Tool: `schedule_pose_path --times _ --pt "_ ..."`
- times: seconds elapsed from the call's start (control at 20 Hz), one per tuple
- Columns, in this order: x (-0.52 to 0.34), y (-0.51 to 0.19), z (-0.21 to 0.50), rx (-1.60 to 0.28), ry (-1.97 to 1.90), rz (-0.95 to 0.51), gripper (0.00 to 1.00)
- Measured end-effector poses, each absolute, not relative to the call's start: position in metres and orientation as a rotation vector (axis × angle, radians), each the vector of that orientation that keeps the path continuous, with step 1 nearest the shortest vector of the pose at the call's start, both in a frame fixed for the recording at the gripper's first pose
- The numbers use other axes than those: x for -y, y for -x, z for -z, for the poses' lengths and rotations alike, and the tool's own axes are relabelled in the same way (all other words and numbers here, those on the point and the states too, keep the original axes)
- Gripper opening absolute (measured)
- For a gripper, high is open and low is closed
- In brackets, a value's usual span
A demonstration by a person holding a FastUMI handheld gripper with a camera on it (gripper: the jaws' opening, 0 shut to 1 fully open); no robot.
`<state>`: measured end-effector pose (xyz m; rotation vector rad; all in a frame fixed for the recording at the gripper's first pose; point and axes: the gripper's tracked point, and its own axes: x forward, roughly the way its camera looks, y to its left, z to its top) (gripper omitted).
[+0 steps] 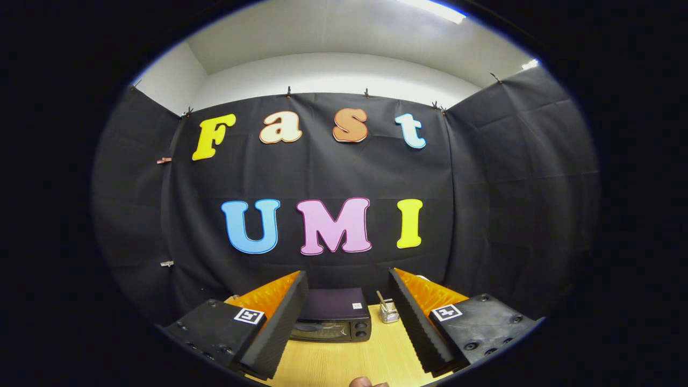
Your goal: Open the toaster oven, put the food inside, and close the toaster oven door.
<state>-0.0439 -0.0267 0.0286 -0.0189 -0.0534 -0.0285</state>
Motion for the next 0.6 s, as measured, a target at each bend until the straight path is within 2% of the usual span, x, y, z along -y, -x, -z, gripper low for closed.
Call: schedule_pose_path --times 0.6 --pt "0.0163 0.0383 -0.0254 0.042 0.003 0.018 0.97"
